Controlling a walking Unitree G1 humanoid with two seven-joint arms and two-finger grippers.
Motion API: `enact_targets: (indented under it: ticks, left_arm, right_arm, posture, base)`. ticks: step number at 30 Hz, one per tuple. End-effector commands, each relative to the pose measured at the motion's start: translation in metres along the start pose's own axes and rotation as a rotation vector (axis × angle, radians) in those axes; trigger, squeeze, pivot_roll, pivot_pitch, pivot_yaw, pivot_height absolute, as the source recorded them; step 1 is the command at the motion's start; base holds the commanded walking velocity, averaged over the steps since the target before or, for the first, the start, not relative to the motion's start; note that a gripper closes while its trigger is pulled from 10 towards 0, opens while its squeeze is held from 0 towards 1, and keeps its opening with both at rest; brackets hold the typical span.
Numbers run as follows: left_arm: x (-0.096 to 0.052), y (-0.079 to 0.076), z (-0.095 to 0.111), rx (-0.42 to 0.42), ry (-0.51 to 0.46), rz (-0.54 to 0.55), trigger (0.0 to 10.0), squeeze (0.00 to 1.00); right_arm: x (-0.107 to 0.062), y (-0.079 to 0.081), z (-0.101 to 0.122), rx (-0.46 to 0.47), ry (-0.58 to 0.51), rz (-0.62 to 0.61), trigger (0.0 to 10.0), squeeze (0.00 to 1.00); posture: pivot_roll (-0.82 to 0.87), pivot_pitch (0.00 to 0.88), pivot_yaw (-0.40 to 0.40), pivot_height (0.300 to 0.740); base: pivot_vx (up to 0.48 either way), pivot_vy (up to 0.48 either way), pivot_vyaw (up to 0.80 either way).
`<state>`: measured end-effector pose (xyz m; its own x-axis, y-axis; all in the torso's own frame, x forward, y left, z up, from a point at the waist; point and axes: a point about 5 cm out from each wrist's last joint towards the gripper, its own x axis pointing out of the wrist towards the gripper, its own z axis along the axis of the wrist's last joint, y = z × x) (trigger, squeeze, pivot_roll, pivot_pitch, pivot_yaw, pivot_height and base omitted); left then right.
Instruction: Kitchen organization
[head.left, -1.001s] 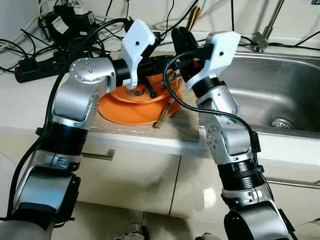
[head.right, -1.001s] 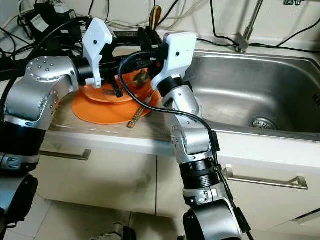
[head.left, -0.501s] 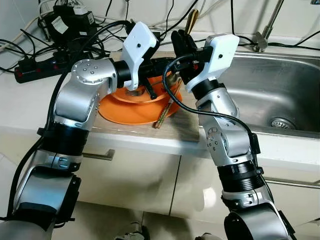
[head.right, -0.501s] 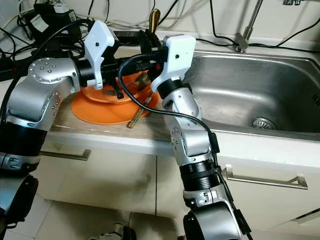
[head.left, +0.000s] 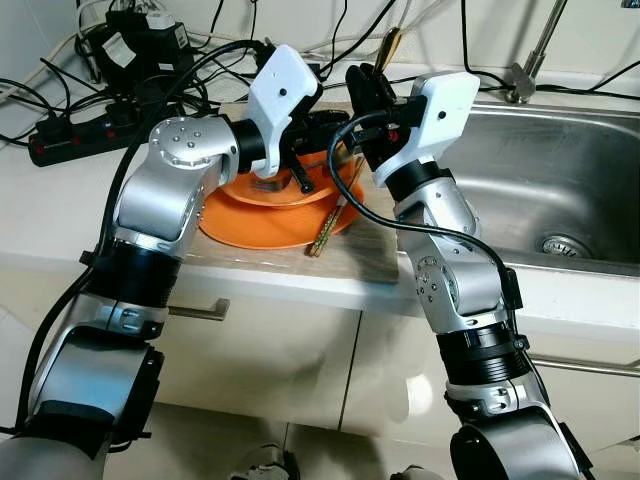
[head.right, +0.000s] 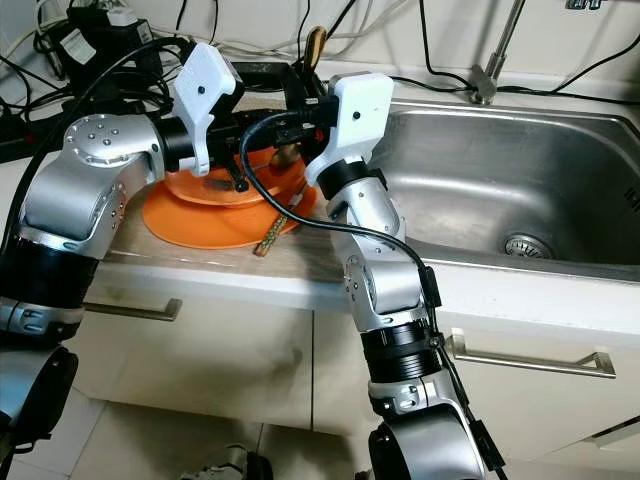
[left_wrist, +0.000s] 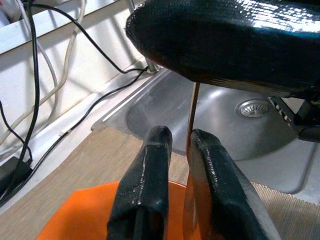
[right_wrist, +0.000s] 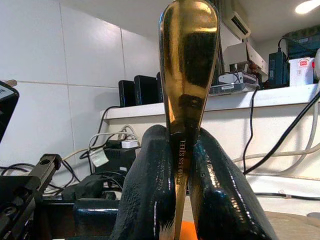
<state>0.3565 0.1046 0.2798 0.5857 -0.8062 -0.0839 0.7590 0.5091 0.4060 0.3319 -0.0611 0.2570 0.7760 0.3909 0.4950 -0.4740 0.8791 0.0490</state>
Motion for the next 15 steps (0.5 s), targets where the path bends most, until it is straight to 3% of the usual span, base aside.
enact_targets:
  ticks: [1, 15]
  left_arm:
    - [-0.0062, 0.0113, -0.0025, 0.009, 0.036, 0.066, 10.0, 1.00]
    - [-0.0093, 0.0163, -0.0028, 0.031, 0.036, 0.090, 10.0, 1.00]
  right_arm:
    - [-0.0006, -0.0102, 0.0071, -0.035, -0.032, -0.047, 0.0, 0.00]
    - [0.0030, -0.0079, 0.0135, -0.061, -0.071, -0.041, 0.0, 0.00]
  posture:
    - [0.01, 0.011, 0.050, 0.707]
    - [0.01, 0.011, 0.048, 0.707]
  base:
    - [0.000, 0.000, 0.00]
    - [0.000, 0.000, 0.00]
